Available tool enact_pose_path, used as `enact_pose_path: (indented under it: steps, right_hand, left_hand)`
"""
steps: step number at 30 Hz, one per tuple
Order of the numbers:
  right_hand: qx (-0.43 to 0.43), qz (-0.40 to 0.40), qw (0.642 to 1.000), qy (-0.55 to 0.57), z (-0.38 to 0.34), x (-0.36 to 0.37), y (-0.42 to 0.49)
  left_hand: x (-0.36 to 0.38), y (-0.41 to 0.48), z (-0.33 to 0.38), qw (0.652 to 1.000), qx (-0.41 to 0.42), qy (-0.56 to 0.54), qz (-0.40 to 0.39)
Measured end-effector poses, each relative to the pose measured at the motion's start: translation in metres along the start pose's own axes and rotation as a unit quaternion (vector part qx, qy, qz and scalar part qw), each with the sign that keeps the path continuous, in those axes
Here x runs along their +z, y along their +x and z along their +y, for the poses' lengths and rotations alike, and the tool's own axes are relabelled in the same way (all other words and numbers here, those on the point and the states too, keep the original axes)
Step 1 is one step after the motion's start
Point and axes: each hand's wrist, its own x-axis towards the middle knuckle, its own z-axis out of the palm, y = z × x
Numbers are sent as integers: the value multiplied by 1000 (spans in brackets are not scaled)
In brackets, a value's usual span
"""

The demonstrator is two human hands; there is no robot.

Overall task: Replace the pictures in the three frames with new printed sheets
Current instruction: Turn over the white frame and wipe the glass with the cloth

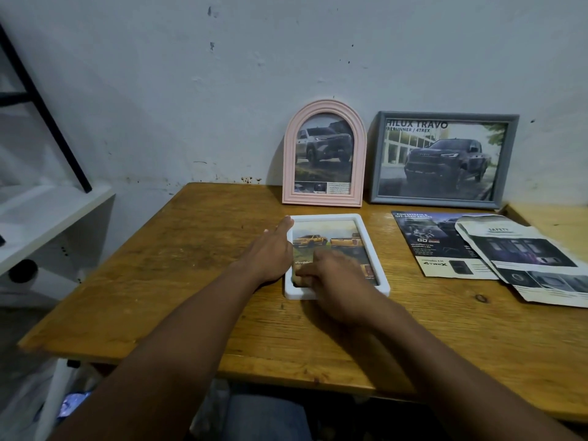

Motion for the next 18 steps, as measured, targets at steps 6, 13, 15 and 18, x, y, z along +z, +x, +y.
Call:
enact_pose_path:
  steps: [6,13,15,18]
  right_hand:
    - [-72,-71,993,-55,50,-29,-13]
    - [-69,-76,989,-110,91,-47,-35]
    - [-57,-81,993,-66,94,-43,-34]
    - [40,33,976,212,92,-44,-38]
  left_hand:
    - [-3,-2,3,1000,1,2,-5]
    - [-2,-1,3,1000,7,3,-13]
    - [-2,1,2,1000,13,11,-7]
    - [-4,2,4,1000,0,16,-19]
